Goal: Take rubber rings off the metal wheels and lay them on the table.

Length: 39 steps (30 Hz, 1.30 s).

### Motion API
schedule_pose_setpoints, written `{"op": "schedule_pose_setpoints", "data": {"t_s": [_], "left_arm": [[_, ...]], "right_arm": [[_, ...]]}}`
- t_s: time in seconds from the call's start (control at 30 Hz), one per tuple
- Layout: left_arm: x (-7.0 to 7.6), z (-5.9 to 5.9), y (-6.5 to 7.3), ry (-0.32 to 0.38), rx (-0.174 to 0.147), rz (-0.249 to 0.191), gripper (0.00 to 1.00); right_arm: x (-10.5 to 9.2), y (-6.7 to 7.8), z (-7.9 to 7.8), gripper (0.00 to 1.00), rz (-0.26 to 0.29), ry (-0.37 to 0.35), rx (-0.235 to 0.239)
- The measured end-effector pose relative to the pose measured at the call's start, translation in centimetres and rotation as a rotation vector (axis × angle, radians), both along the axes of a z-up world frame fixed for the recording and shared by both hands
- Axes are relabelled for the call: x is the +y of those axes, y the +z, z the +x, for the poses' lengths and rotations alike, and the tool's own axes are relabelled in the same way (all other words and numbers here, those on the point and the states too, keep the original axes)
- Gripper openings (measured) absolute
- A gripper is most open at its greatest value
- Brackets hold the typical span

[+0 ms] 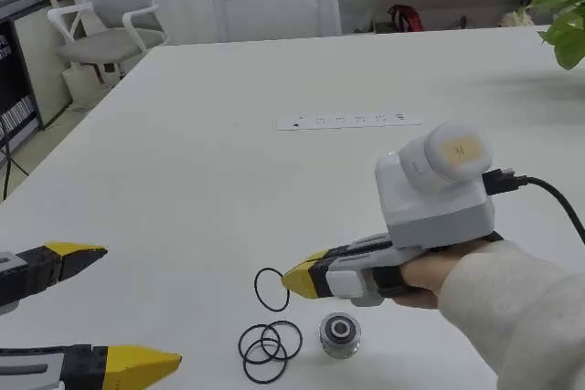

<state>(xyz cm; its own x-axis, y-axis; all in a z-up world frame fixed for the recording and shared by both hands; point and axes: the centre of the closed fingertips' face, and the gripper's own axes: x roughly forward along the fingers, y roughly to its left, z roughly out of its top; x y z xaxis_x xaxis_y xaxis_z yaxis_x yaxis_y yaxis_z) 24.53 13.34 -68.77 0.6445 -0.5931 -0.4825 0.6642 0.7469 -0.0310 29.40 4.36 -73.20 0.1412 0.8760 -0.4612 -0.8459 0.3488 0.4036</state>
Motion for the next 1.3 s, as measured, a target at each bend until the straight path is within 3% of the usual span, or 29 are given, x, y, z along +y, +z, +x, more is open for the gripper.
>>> {"op": "schedule_pose_setpoints", "data": {"t_s": [0.1, 0.23, 0.47, 0.7, 0.97, 1.07, 1.3], "left_arm": [[0.2, -0.1, -0.4, 0.003, 0.007, 0.018, 0.88], [0.2, -0.1, -0.5, 0.001, 0.014, 0.01, 0.88], [0.2, 0.1, -0.9, -0.002, 0.022, 0.011, 0.87], [0.3, 0.1, -1.2, 0.003, 0.032, 0.001, 0.86], [0.4, -0.1, -2.0, 0.006, 0.057, 0.006, 0.84], [0.5, -0.1, -2.1, 0.004, 0.059, 0.016, 0.82], [0.6, 0.0, -2.1, 0.01, 0.06, 0.012, 0.82]], "right_arm": [[0.1, -0.6, -0.5, 0.0, -0.016, 0.02, 0.017], [0.1, -1.4, -1.3, 0.0, -0.044, 0.057, 0.047], [-0.2, -3.9, -3.2, 0.0, -0.145, 0.156, 0.075], [-0.8, -5.0, -2.0, 0.0, -0.189, 0.109, 0.042], [-1.2, -6.3, -0.5, 0.0, -0.255, 0.056, -0.028], [-1.2, -6.3, 0.0, 0.0, -0.257, 0.041, -0.055], [-1.5, -6.4, 0.9, 0.0, -0.257, 0.004, -0.058]]}}
